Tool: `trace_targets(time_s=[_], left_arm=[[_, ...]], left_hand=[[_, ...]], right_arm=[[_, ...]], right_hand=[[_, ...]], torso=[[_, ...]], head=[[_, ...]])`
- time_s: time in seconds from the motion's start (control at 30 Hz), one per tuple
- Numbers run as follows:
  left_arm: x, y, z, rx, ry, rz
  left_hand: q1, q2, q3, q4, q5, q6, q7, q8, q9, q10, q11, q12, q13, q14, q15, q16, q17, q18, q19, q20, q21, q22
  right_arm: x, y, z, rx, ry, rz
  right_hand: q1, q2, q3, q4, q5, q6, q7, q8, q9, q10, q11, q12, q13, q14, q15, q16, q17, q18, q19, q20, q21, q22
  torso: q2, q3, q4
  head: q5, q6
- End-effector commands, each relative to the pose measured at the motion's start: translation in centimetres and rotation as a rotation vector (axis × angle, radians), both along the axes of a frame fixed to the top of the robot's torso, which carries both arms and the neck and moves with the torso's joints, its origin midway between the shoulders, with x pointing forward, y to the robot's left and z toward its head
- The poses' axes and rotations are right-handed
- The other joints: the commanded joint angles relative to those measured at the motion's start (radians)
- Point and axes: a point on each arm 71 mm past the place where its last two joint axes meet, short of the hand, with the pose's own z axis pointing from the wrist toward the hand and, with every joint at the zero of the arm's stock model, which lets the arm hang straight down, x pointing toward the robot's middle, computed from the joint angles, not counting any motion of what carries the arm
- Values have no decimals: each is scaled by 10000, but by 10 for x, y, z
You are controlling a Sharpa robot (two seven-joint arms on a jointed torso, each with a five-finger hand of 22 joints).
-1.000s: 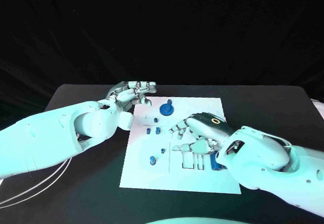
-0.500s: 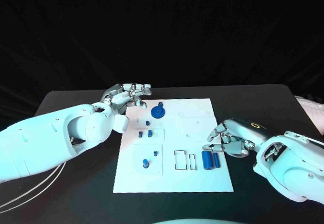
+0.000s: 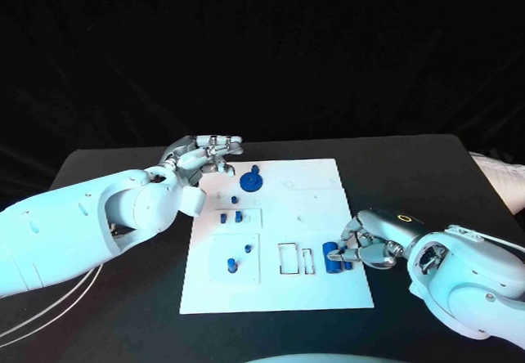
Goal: Assemble the parts on the task board
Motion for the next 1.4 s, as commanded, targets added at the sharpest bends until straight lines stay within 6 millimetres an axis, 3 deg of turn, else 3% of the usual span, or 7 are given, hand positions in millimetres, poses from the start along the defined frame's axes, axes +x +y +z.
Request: trace_targets(time_s=[0.03,0.3,0.7,0.83,1.03,1.1,1.4], left_arm=[[-1,-2,1,-9,-138,-263],[-1,-2,1,11,-150,-283],[-1,-4,1,-24,-77,-458],[-1,-4,0,-22,-50,-487],[-1,-4,0,-23,-13,-540],[-1,-4,0,-24,1,-538],[-1,-4,0,-26,46,-568]], left_hand=[[31,81,-52,-10,25,-82,-19,39,2,-90,-2,70,16,-51,-2,59,-11,91,23,59,-64,-12],[33,83,-51,-11,27,-82,-19,40,2,-92,-2,72,16,-52,-2,60,-11,92,23,59,-64,-13],[28,78,-58,-15,40,-94,-13,45,2,-111,4,93,18,-63,0,56,-33,92,22,61,-67,-13],[15,75,-67,-10,42,-100,-9,48,3,-122,8,104,19,-63,3,63,-27,91,22,64,-69,-14],[-1,71,-78,-3,43,-106,-5,51,3,-132,11,116,20,-66,7,65,-32,91,21,67,-72,-15],[-1,71,-78,-3,43,-106,-5,51,3,-132,11,116,20,-66,7,65,-32,91,21,67,-72,-15],[-5,70,-82,-2,44,-109,-5,53,3,-137,12,123,21,-69,8,66,-36,91,21,68,-73,-16]], right_arm=[[-2,0,-7,-715,255,64],[-1,3,-12,-884,272,96],[8,9,-27,-963,451,22],[10,16,-29,-777,408,8],[11,20,-31,-732,456,41],[11,20,-32,-787,514,49],[16,20,-39,-1121,758,98]], right_hand=[[-12,108,-63,-9,100,51,-31,57,28,7,-29,51,58,716,37,41,843,-85,-51,-5,23,31],[-7,167,-146,-19,303,34,-39,83,102,58,-37,125,231,724,29,71,890,-95,-38,-13,57,91],[31,230,-160,-25,377,28,-41,97,139,35,-37,79,226,725,29,79,905,-97,-41,-13,62,102],[-43,278,-226,-2,329,-13,-29,92,170,31,-29,72,269,723,36,79,907,-97,-47,-9,61,101],[-158,325,-310,6,272,-34,-27,99,208,47,-23,93,345,728,41,96,935,-100,-48,-4,69,117],[-153,330,-313,-1,279,-30,-29,104,214,58,-24,113,372,729,41,102,945,-101,-45,-4,75,127],[778,514,-138,-360,467,134,-88,284,442,118,-79,146,632,747,2,167,1054,-121,-23,-27,152,259]], torso=[[12,0,8],[10,-3,-14],[23,18,1],[23,12,-10],[18,-5,23],[16,-4,5],[8,-4,2]], head=[[12,-12],[70,-29],[67,-18],[59,-35],[24,-38],[45,-40],[82,-52]])
